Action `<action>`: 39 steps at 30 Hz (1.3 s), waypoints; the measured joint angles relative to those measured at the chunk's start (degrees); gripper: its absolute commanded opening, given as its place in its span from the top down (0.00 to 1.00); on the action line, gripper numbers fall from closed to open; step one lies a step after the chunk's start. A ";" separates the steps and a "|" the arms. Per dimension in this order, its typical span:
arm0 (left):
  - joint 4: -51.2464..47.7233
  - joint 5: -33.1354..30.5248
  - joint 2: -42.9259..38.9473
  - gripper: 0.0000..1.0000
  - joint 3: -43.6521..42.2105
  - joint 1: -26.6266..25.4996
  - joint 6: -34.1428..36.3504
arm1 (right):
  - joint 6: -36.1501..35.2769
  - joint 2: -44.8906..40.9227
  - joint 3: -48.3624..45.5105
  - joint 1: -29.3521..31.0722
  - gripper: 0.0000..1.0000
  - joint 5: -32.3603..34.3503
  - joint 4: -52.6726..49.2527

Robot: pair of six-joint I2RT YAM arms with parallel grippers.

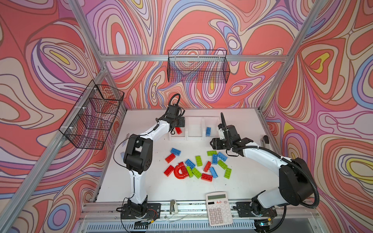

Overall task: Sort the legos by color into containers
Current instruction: 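Carry the red brick to the tray compartment nearest the left arm and release, then grasp a lime-green brick with the right gripper while the left gripper returns to the bricks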

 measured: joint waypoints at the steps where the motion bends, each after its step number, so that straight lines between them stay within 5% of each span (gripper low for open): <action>1: 0.04 -0.35 -1.97 0.23 -1.22 0.00 0.22 | -0.57 0.26 0.09 1.62 0.29 -0.11 -0.42; 12: 0.83 -3.85 -28.17 0.23 -25.53 2.05 -0.20 | 0.79 8.33 3.13 14.56 0.35 -0.39 -1.60; 21: -2.60 -4.70 -40.94 0.24 -40.72 3.17 -5.99 | 5.66 15.21 4.66 17.73 0.40 1.33 -1.38; 27: -3.02 -4.76 -44.96 0.26 -44.37 3.17 -9.62 | 7.34 17.81 5.66 17.68 0.51 3.45 -1.05; 32: -3.52 -3.58 -45.20 0.25 -46.88 3.17 -11.32 | 8.35 18.29 6.56 17.68 0.77 4.50 -1.18; 39: -6.27 -2.32 -45.29 0.25 -47.41 1.38 -11.47 | 6.84 18.67 15.21 17.38 0.78 5.66 -5.07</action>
